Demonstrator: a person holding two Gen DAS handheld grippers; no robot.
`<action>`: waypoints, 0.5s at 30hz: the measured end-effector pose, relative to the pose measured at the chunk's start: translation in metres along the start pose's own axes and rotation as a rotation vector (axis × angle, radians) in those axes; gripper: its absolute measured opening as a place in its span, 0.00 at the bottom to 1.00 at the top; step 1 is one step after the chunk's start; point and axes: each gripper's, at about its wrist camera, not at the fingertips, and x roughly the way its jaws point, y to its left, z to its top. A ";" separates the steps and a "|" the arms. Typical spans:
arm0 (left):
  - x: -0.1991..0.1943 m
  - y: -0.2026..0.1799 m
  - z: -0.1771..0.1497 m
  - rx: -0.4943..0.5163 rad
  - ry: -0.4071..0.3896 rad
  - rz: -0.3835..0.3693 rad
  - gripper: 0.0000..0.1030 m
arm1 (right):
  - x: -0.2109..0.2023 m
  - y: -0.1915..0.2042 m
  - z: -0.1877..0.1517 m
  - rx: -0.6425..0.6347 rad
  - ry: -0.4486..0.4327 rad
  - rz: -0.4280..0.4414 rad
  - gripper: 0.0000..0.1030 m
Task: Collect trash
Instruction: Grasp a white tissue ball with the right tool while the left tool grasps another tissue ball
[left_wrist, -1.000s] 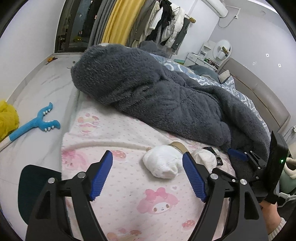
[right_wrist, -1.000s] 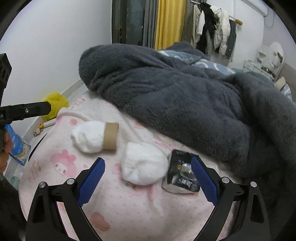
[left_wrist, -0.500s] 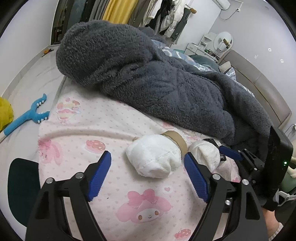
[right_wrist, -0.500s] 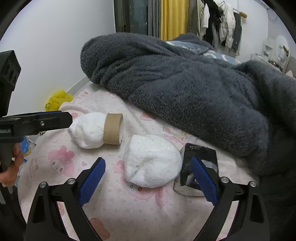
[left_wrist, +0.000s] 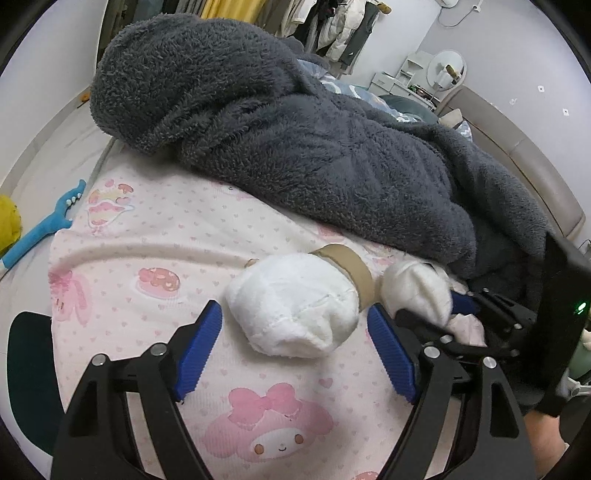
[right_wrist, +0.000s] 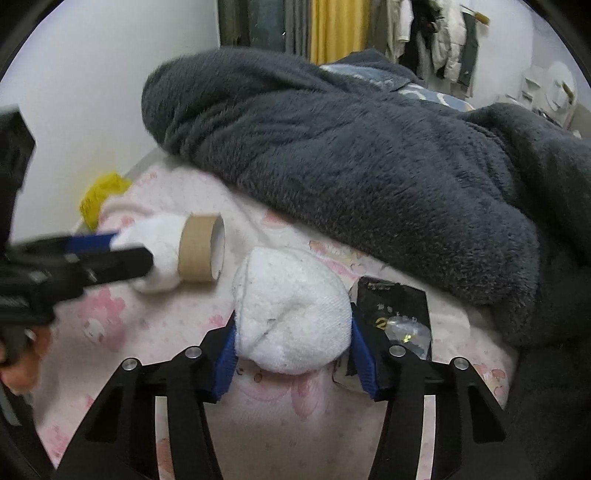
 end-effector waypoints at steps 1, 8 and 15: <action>0.001 0.000 0.000 0.002 0.001 0.008 0.75 | -0.002 -0.003 0.001 0.017 -0.008 0.011 0.53; 0.006 -0.005 -0.001 0.019 0.012 0.001 0.60 | -0.009 -0.017 0.004 0.095 -0.033 0.063 0.53; 0.002 -0.012 -0.002 0.104 0.013 0.038 0.43 | -0.016 -0.010 0.013 0.100 -0.046 0.063 0.53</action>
